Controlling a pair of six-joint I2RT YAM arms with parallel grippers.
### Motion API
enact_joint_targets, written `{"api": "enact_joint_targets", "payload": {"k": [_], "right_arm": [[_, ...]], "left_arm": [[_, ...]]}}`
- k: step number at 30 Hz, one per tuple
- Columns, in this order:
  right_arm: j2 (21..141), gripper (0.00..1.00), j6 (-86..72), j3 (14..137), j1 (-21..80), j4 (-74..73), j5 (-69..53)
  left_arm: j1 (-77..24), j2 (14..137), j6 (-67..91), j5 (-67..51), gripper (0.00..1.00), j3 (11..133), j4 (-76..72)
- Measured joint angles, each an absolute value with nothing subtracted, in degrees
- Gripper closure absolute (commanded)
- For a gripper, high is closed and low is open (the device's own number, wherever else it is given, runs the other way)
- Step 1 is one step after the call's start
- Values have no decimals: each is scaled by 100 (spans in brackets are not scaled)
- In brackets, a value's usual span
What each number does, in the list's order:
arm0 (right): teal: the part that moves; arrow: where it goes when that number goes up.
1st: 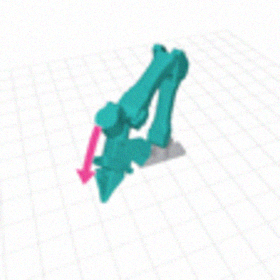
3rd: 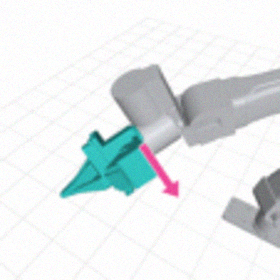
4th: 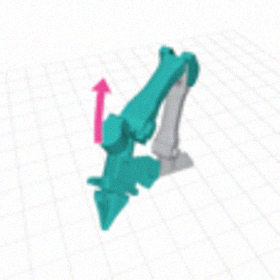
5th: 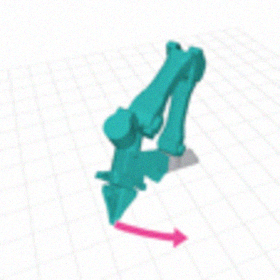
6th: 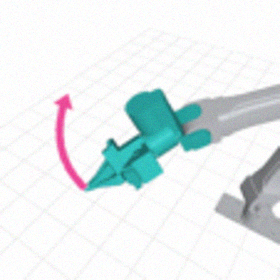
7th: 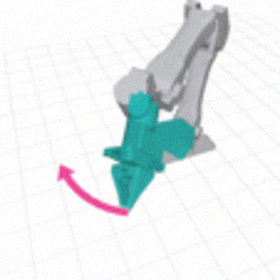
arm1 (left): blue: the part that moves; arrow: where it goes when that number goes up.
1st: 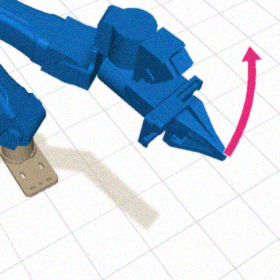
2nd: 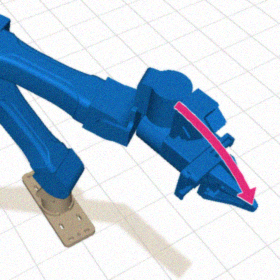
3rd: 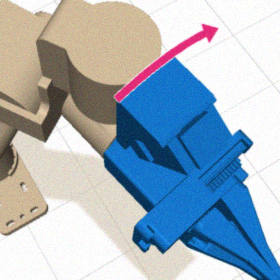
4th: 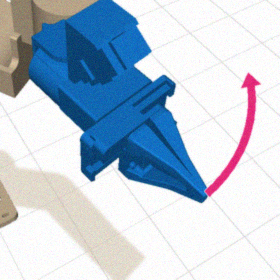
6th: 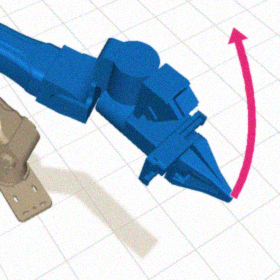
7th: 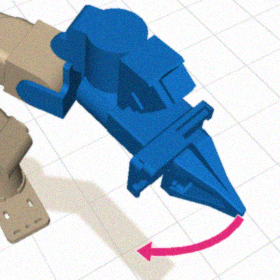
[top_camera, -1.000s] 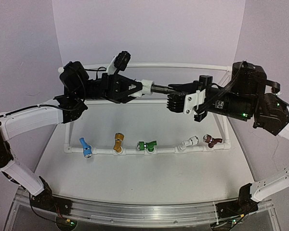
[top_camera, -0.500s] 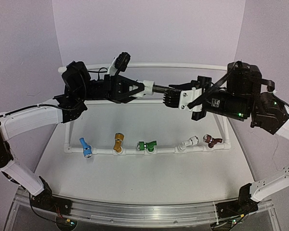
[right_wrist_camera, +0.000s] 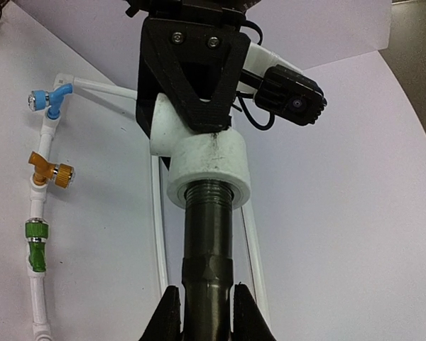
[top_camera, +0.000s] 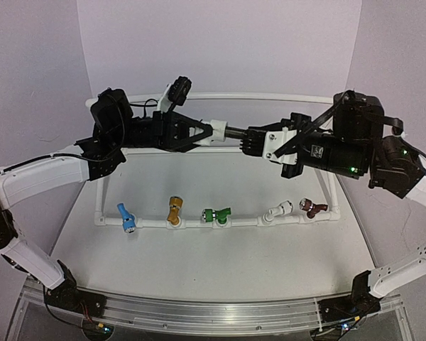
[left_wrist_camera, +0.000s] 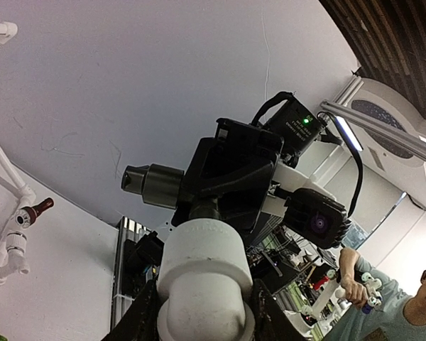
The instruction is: Install the water faucets
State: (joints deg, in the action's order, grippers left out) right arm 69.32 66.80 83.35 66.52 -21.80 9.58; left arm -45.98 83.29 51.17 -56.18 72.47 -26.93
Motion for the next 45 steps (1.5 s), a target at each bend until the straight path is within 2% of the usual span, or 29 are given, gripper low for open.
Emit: {"api": "enact_joint_targets", "payload": {"k": [9,22,32,45], "right_arm": [[6968,100,5677,8582,6650,-2531,673],[7122,100,4123,9374,6587,-3434,-347],[7441,100,3145,9994,6517,-4594,-1342],[7697,100,2232,10121,6337,-5218,-2250]], "left_arm": [[-4657,8235,4176,-5673,100,7410,-2198],[-4967,8028,1438,-5525,100,8479,334],[-5488,7718,-1016,-4677,100,8625,2001],[-6331,7297,-3147,-2735,100,8384,2813]]}}
